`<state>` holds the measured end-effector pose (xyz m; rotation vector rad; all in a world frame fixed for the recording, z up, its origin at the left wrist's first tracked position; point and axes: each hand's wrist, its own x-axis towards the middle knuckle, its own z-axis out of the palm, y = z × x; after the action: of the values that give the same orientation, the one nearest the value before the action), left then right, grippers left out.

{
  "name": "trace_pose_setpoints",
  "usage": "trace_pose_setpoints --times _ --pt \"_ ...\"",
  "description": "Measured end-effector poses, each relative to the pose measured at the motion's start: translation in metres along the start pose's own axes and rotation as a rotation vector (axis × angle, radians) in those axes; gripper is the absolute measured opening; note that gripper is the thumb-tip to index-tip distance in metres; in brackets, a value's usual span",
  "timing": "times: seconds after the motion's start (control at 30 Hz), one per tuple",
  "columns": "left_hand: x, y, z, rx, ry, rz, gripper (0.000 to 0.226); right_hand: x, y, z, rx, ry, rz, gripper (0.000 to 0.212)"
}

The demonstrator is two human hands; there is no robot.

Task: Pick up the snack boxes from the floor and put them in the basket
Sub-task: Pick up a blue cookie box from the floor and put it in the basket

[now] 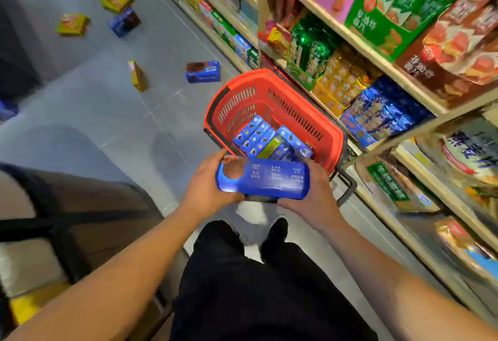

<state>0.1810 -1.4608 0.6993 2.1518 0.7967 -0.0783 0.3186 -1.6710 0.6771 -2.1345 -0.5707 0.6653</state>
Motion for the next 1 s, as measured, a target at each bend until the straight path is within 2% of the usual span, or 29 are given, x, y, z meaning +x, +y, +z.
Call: trace_pose_setpoints --times 0.2,0.27,0.37,0.5,0.67,0.87,1.0 --pt "0.133 -0.009 0.006 0.010 -0.251 0.149 0.101 0.053 0.004 0.019 0.121 0.294 0.219 0.078" --pt "0.169 -0.014 0.011 0.009 -0.317 0.180 0.091 0.069 0.011 0.035 0.141 0.340 0.318 0.082" --pt "0.237 -0.034 0.029 0.081 -0.429 0.251 0.102 0.106 0.038 0.071 0.131 0.419 0.476 0.106" --pt "0.304 -0.074 0.063 0.105 -0.494 0.281 0.104 0.157 0.084 0.114 0.091 0.423 0.560 0.110" --pt "0.372 -0.139 0.143 0.142 -0.528 0.277 0.094 0.213 0.182 0.161 0.061 0.422 0.558 0.108" --pt "0.422 -0.191 0.247 0.161 -0.577 0.360 0.103 0.243 0.287 0.202 -0.028 0.450 0.652 0.109" --pt "0.448 -0.216 0.310 0.223 -0.591 0.317 0.108 0.270 0.343 0.224 -0.038 0.485 0.724 0.106"
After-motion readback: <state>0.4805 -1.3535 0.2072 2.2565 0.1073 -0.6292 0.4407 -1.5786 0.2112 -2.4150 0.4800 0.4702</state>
